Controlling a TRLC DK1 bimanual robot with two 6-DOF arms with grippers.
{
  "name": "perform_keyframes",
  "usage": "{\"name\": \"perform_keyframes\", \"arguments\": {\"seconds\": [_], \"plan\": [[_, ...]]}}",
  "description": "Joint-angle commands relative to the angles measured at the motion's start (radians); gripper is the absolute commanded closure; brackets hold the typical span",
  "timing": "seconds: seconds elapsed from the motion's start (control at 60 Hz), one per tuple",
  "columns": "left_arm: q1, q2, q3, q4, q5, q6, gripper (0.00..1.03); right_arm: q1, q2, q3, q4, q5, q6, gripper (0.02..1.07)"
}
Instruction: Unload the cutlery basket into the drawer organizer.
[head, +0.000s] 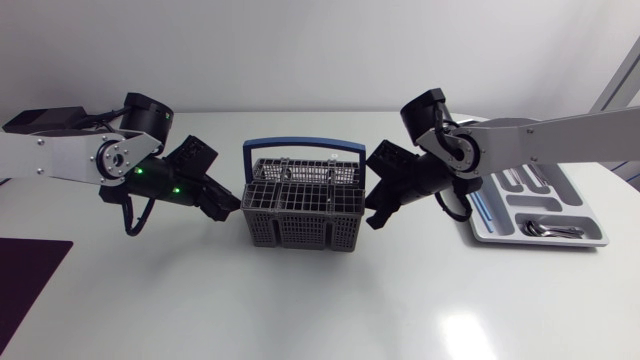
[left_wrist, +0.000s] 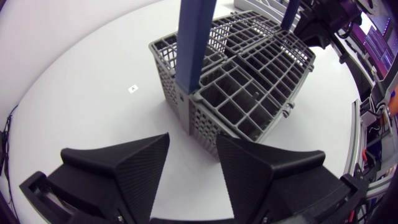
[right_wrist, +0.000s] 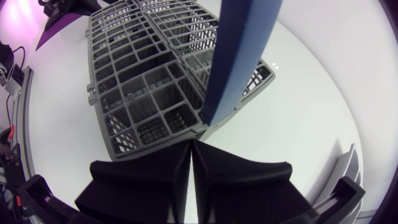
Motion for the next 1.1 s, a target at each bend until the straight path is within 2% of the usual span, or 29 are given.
{"name": "perform_keyframes", "arguments": {"seconds": [0.0, 0.3, 0.75, 1.083], "plan": [[-0.033, -0.042, -0.014, 0.004, 0.032, 0.018, 0.49, 0.004, 0.036, 0.044, 0.019, -0.018, 0.029, 0.97], [-0.054, -0.06, -0.01, -0.004, 0.032, 0.012, 0.48, -0.008, 0.027, 0.037, 0.012, -0.018, 0.029, 0.97], [-0.007, -0.029, 0.013, 0.0, 0.03, 0.015, 0.48, 0.035, -0.019, -0.005, 0.005, -0.016, 0.046, 0.97], [-0.002, -0.023, 0.012, 0.0, 0.03, 0.018, 0.48, 0.017, -0.022, -0.017, 0.009, 0.005, 0.049, 0.97]]}}
